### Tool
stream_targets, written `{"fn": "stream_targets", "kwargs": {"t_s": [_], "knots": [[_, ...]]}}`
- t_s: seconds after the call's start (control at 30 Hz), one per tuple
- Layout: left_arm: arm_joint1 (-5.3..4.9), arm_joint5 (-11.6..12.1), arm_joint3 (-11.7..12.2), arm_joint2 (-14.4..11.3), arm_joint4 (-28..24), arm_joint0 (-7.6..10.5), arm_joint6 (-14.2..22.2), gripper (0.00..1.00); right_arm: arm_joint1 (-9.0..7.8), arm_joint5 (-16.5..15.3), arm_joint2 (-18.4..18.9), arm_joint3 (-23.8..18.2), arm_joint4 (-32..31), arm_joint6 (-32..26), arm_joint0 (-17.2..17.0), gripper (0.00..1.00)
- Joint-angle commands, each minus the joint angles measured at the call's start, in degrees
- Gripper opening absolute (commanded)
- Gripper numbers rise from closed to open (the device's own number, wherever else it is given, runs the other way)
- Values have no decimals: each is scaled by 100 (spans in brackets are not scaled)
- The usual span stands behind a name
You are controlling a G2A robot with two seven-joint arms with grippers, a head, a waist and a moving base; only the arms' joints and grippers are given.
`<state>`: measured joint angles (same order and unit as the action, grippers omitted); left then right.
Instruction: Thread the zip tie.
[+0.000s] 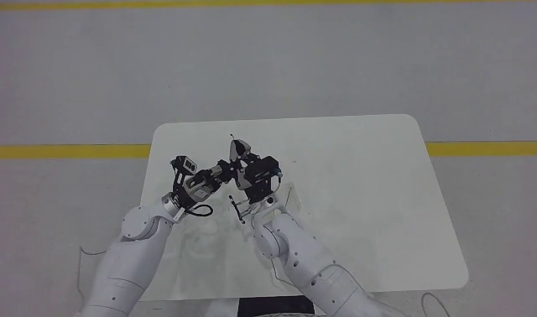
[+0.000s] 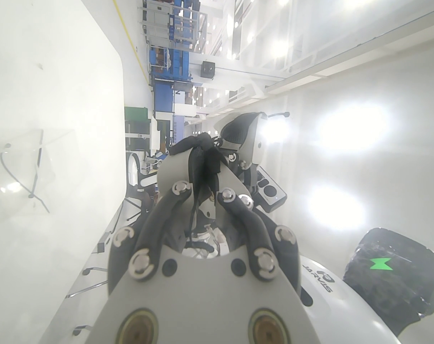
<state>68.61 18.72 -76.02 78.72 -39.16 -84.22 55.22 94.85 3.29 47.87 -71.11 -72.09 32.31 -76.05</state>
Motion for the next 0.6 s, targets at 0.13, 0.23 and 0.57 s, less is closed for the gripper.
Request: {"fn": "stream_targets", "kwargs": {"t_s": [0.13, 0.23, 0.57], "knots": [[0, 0, 0, 0, 0, 0, 0, 0, -8, -34, 16, -56, -49, -61, -40, 0], [0, 0, 0, 0, 0, 0, 0, 0, -6, -44, 18, -63, -48, -71, -48, 0], [0, 0, 0, 0, 0, 0, 0, 0, 12, -53, 17, 3, -31, -100, -28, 0]]}}
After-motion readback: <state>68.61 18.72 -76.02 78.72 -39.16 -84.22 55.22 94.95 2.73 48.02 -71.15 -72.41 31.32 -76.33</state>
